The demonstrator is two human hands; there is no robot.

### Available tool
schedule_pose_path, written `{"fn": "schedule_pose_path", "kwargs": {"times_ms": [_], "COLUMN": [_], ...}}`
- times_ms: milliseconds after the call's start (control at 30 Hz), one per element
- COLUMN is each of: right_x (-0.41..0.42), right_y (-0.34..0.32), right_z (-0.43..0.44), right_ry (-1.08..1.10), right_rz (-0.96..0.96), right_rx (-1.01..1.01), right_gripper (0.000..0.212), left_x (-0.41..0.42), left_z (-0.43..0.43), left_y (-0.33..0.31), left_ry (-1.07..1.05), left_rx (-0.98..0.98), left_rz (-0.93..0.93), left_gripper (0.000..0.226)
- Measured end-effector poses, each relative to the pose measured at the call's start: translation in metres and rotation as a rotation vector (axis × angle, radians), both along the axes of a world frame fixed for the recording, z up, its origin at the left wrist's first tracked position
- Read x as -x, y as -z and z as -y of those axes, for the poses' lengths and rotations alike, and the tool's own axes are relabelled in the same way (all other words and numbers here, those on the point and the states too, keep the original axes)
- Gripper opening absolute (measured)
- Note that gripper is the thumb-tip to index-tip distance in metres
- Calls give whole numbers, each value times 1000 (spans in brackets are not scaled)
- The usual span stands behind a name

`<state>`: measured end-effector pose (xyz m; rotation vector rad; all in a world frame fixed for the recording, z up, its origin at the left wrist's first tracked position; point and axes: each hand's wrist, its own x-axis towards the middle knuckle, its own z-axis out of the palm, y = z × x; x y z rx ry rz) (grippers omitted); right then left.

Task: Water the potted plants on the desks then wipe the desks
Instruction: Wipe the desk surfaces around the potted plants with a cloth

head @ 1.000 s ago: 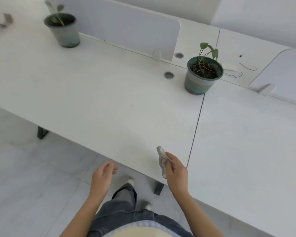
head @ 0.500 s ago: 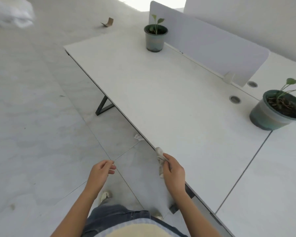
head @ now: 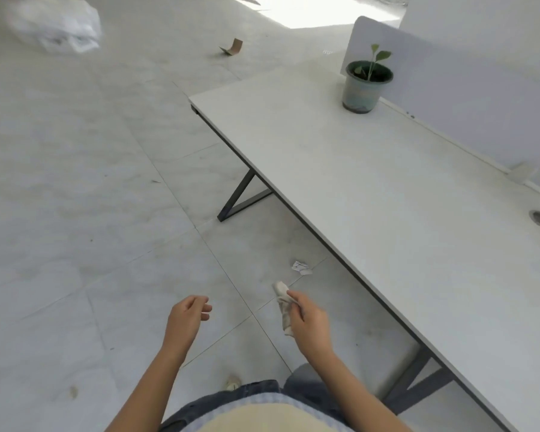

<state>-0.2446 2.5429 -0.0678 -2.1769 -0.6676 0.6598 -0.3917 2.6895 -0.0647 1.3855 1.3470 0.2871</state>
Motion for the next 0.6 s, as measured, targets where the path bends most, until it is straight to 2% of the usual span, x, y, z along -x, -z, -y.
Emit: {"fn": "schedule_pose_path", "kwargs": {"times_ms": [133, 233, 367, 600], "right_x": [-10, -27, -70, -166], "right_y": [-4, -2, -4, -32], "right_z": [-38, -63, -107, -201], "right_ry": [18, -29, -8, 101], "right_rz": [19, 28, 2, -37], "right_rx": [26, 84, 61, -127], "right_gripper": [29, 29, 31, 32], "left_x": [2, -17, -58, -145], "left_z": [-21, -40, -90, -170], "left_y": [12, 25, 25, 8], "left_ry": [-6, 72, 97, 33], "left_rx": [73, 150, 90, 12], "left_rz": [-24, -61, -58, 11], "left_gripper": [21, 20, 20, 20]}}
